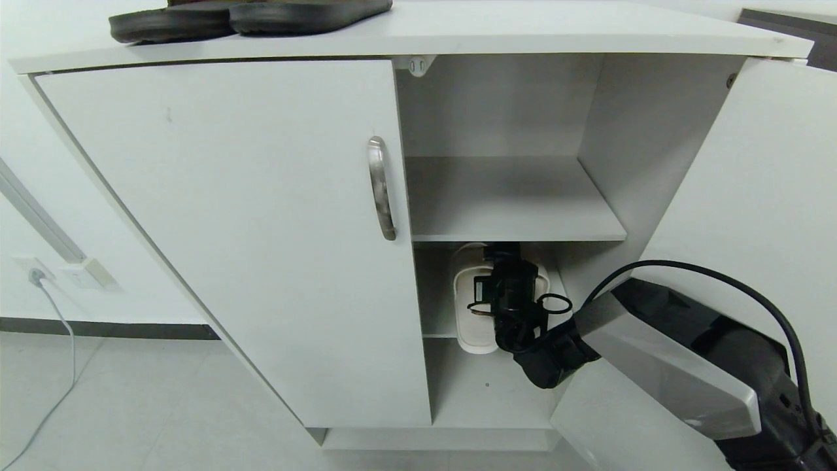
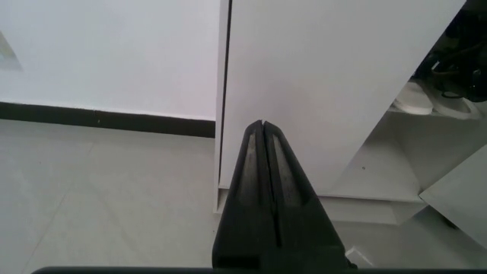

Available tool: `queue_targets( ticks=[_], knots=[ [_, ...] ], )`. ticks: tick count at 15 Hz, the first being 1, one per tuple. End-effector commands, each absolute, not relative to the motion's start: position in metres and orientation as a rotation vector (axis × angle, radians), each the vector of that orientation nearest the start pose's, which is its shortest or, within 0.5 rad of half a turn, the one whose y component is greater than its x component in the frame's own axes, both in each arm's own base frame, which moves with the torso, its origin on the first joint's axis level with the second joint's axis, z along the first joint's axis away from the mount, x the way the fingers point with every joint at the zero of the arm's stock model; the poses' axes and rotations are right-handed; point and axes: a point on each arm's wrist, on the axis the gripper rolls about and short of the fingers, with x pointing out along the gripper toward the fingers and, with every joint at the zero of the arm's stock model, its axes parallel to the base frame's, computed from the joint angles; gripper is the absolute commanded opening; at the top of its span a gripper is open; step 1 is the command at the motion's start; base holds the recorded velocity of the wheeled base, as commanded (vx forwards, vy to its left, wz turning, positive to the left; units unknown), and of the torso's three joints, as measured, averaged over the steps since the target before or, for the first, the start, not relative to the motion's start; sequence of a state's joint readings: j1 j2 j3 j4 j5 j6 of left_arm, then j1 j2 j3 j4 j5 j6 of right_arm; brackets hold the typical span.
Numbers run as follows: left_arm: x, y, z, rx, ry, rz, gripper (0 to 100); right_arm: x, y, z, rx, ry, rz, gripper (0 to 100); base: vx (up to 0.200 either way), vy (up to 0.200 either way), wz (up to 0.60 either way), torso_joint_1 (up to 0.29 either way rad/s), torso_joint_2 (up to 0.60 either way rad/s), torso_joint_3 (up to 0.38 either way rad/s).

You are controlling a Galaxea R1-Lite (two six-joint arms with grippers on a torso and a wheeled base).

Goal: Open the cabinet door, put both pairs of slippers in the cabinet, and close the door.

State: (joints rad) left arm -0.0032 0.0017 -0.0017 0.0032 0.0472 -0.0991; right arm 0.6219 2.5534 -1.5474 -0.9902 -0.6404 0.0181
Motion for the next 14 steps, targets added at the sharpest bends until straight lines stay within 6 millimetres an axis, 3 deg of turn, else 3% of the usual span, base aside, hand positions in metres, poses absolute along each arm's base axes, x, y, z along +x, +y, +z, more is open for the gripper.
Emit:
queue_targets(
  ticks=[1,7,14],
  knots=[
    [-0.023,0.001,0.076,-0.1,0.001,0.045,0,0.423,0.282,0.06,0.018,0.0,-0.018,0,0.0,0.0,0.0,0.0,0.0,0.0],
    [-0.023,0.001,0.076,-0.1,0.001,0.045,0,0.429,0.281,0.065,0.01,0.012,-0.025,0,0.0,0.0,0.0,0.0,0.0,0.0],
    [-0.023,0.001,0.076,-0.1,0.001,0.045,0,0.431,0.282,0.053,-0.009,0.042,-0.025,0,0.0,0.0,0.0,0.0,0.0,0.0]
  ],
)
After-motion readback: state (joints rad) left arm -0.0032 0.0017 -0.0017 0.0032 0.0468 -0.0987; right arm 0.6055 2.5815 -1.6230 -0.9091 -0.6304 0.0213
